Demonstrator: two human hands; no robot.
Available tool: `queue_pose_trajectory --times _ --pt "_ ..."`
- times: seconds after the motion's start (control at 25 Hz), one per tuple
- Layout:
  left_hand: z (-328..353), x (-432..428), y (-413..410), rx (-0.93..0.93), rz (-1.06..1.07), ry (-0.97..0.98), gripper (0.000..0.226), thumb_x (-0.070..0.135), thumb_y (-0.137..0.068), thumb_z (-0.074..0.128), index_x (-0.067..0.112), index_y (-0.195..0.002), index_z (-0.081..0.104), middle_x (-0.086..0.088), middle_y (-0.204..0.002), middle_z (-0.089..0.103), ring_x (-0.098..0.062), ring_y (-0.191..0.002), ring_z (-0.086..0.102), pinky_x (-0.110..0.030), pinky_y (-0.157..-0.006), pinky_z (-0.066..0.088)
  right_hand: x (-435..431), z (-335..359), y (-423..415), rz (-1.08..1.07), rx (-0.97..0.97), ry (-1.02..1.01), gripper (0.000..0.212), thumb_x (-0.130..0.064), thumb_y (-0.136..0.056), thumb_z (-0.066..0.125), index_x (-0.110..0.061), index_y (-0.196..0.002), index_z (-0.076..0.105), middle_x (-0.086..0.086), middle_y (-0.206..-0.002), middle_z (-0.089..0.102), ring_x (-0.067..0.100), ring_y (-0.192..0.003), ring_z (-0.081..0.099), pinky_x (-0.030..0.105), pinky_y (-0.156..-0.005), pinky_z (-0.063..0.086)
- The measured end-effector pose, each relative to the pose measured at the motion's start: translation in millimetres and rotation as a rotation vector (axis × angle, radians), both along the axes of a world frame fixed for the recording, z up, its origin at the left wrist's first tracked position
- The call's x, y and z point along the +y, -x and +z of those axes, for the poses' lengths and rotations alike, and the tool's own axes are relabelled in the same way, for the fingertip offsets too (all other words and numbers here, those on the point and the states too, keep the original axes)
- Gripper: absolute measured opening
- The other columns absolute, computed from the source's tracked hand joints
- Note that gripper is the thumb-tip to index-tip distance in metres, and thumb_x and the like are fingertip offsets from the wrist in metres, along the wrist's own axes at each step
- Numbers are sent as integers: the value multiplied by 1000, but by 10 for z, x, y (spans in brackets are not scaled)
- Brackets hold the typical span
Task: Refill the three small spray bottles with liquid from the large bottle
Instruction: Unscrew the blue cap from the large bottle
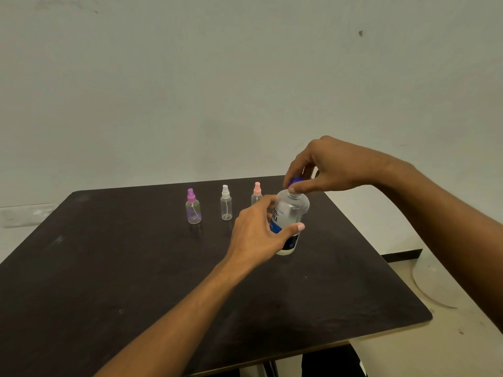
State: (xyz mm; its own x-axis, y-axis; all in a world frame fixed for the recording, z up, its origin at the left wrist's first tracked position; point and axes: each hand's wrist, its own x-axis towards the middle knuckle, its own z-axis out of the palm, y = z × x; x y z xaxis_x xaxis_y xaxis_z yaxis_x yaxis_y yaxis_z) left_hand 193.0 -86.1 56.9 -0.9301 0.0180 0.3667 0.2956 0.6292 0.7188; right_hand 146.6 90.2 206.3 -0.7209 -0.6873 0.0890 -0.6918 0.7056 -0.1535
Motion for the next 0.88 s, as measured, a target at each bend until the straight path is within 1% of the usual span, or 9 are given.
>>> queue_pose_trajectory --times 0.08,0.16,0.24,0.32,0.4,0.48,0.56,0.68,0.88 --pt "-6 7 -1 1 -1 -9 74 64 -79 78 31 -141 53 6 -130 69 -14 -114 68 -32 -94 57 18 19 8 31 -38 -24 17 -23 -92 78 -34 -104 80 -16 -108 74 6 -98 69 33 -92 60" --pt "-9 17 10 -5 4 -27 74 64 -79 79 31 -140 53 6 -131 69 -15 -114 68 -33 -95 57 9 1 -1 55 -71 -4 23 -20 -91 78 -35 -109 77 -19 -118 69 7 -106 66 27 -93 57" --pt "-11 30 28 -21 13 -35 74 63 -79 79 31 -140 53 5 -133 68 -16 -117 68 -38 -98 57 -9 -32 0 36 -51 49 26 -33 -93 76 -34 -118 73 -18 -120 67 7 -105 67 14 -83 51" --pt "-17 40 38 -27 9 -29 74 64 -79 79 31 -140 52 6 -135 67 -17 -118 67 -40 -100 57 -20 -64 39 -15 39 44 30 -49 -93 72 -32 -118 75 -12 -110 73 8 -95 71 14 -74 49" --pt "-24 38 41 -30 7 -22 75 64 -79 79 31 -140 52 5 -135 67 -18 -118 68 -42 -100 59 -25 -95 71 -40 73 5 31 -54 -91 71 -30 -111 79 -9 -101 76 8 -85 70 17 -70 48" --pt "-32 32 45 -29 8 -22 75 64 -79 79 31 -140 52 5 -133 68 -18 -117 68 -41 -99 59 -36 -102 69 -24 31 -13 22 -45 -93 74 -31 -108 80 -11 -101 73 8 -85 69 17 -70 48" --pt "-32 28 33 -22 1 -35 74 63 -79 79 31 -140 53 5 -132 69 -16 -115 68 -36 -96 58 -35 -93 60 24 -21 -24 16 -33 -93 77 -32 -109 80 -14 -106 68 9 -92 68 22 -78 54" --pt "-31 20 23 -10 -3 -48 73 62 -79 80 30 -139 54 5 -130 70 -15 -114 69 -34 -94 58 3 -85 70 67 -65 -24 19 -21 -93 78 -32 -108 80 -15 -115 68 9 -102 67 27 -90 59" --pt "-65 21 43 -15 -10 -48 74 63 -78 80 30 -139 54 6 -130 69 -14 -115 68 -33 -94 58 35 -119 76 82 -58 -8 23 -17 -93 77 -31 -112 78 -16 -117 67 10 -104 67 24 -90 58"
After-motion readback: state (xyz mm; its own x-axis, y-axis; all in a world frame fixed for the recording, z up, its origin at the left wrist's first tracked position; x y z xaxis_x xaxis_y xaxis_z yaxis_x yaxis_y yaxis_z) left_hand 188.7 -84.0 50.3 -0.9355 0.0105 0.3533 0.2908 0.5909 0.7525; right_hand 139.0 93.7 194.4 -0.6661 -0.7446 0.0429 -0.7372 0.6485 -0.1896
